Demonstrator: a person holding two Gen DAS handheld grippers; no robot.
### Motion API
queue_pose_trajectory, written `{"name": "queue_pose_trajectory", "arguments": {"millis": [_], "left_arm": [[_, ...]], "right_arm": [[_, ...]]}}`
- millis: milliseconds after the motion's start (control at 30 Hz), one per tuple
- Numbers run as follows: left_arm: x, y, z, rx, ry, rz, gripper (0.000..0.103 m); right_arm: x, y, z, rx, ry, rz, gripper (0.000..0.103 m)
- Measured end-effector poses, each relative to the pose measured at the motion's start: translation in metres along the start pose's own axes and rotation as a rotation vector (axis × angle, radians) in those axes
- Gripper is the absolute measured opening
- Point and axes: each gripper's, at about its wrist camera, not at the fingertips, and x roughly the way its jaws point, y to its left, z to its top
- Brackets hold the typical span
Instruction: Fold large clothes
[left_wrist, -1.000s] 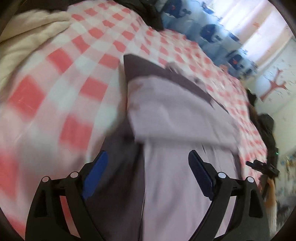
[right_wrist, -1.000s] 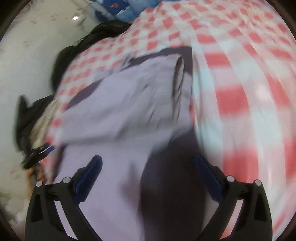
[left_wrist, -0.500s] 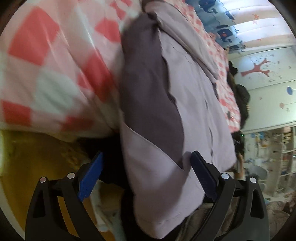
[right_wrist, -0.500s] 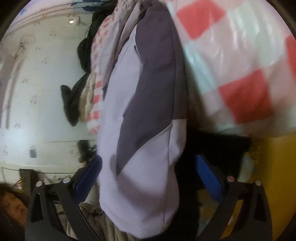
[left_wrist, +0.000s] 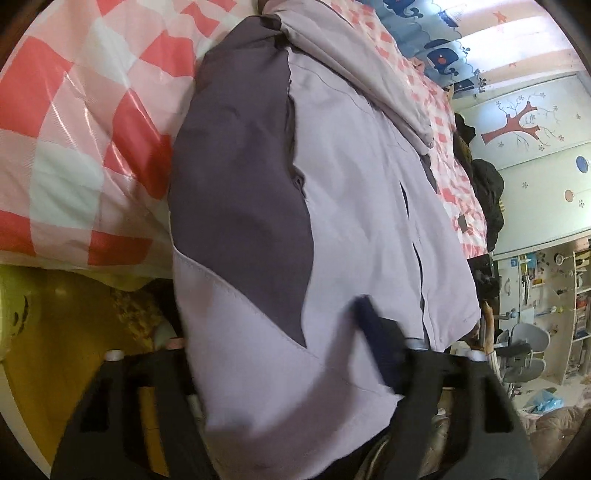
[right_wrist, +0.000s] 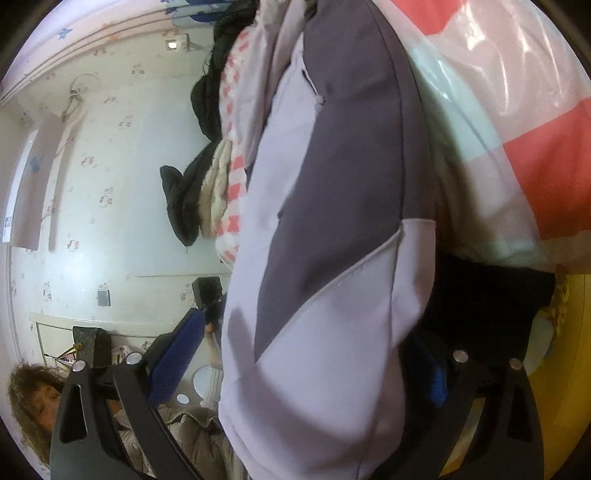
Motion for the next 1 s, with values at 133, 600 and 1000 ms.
{"name": "queue_pose_trajectory", "arguments": {"millis": [133,600,1000], "left_arm": [[-0.014,-0.012,0.005,-0.015,-0.043,0.011,0.020],[-0.048,-0.016,-0.030,0.072,0.062,-0.047,0.030],[-0.030,0.007,-0.041,0.006,-0.042,-0.018,0.068]], "right_arm": [[-0.008,0.003,0.002,-0.044,-0.044,-0.031,0.039],[-0.019,0.039,-0.037,-0.159,0.022,0.012,0.041],[-0.018,0.010,-0.050,-0.128,0.046,0.114,0.068]]}}
